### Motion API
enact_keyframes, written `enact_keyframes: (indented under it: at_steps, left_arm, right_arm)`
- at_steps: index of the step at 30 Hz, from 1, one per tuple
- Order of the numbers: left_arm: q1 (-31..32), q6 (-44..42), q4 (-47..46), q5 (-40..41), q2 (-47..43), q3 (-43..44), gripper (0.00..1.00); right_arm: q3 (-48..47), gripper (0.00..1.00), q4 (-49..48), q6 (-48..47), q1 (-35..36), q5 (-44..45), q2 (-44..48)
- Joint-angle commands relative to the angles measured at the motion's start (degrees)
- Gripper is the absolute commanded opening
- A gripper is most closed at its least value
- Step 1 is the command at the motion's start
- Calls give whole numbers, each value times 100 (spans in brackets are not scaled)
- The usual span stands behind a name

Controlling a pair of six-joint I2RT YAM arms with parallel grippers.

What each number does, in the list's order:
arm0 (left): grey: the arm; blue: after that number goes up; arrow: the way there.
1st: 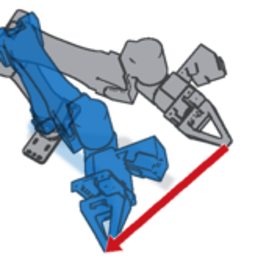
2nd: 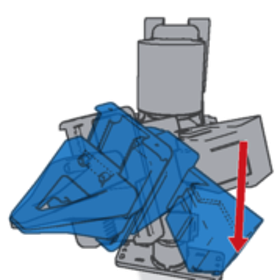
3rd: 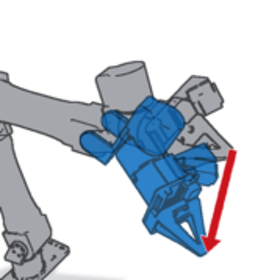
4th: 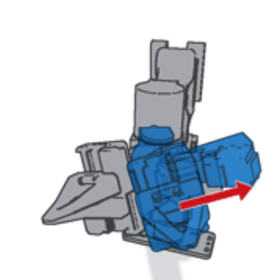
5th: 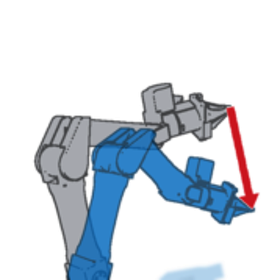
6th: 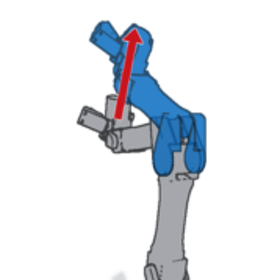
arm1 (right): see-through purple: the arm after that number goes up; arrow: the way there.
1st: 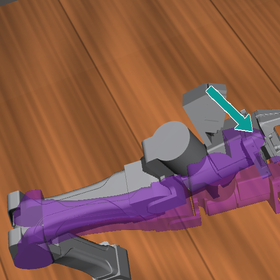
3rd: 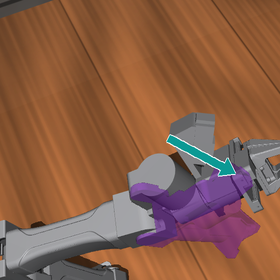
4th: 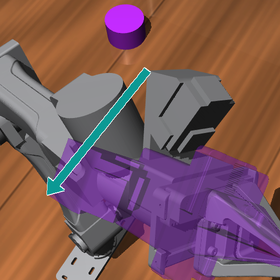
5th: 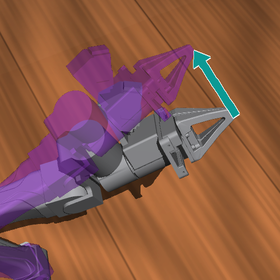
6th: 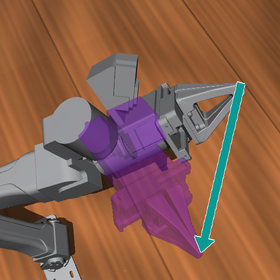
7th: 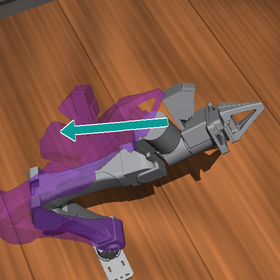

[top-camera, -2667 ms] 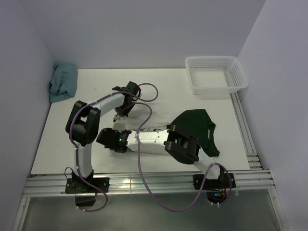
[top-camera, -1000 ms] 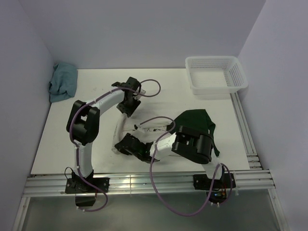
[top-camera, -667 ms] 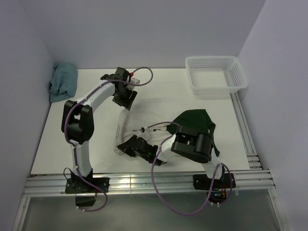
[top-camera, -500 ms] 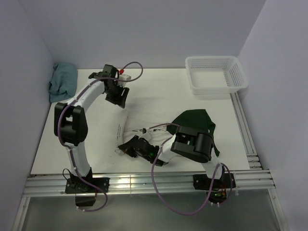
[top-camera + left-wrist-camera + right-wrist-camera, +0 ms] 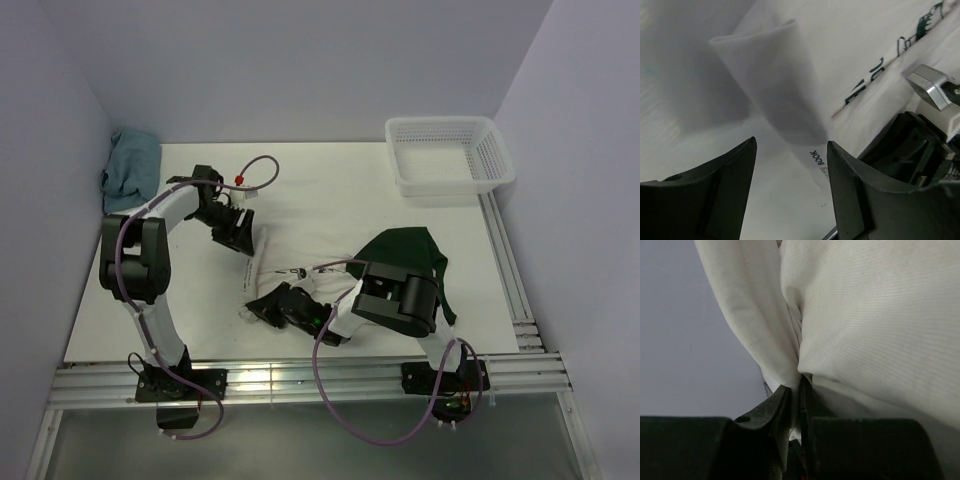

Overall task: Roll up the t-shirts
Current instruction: Roll the tshirt

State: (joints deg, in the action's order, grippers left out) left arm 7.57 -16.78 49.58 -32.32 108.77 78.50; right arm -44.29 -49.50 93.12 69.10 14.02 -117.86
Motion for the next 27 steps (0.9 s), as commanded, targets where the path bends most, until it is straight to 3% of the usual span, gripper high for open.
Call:
enact_keyframes:
  at_steps: [1, 10, 14, 15, 17, 19, 21, 27]
  left_arm:
    - [-45, -265, -282, -969, 161, -98, 64]
    - [-54, 323, -967, -838, 434, -370, 55]
    - [-54, 613, -1108, -619, 434, -309, 32]
    - [-54, 718, -1126, -548, 426, -292, 21]
    - [-54, 781, -1126, -303, 391, -274, 13]
    - [-46, 886, -1135, -74, 312, -283, 2]
    - [-2, 921, -1074, 163, 259, -300, 0]
    - [235, 1000, -1091, 883, 65, -432, 0]
  right_arm:
    - [175, 9, 45, 101, -11, -22, -70]
    - [219, 9, 1, 145, -11, -22, -88]
    - [167, 11, 194, 22, -19, -66, -35]
    - [158, 15, 247, -39, -11, -57, -18]
    - [167, 20, 361, -92, -19, -49, 88]
    - [149, 30, 607, -198, -11, -31, 184]
    - [79, 40, 1045, -329, -2, 39, 360]
    - [-456, 49, 2870, -672, 51, 372, 825]
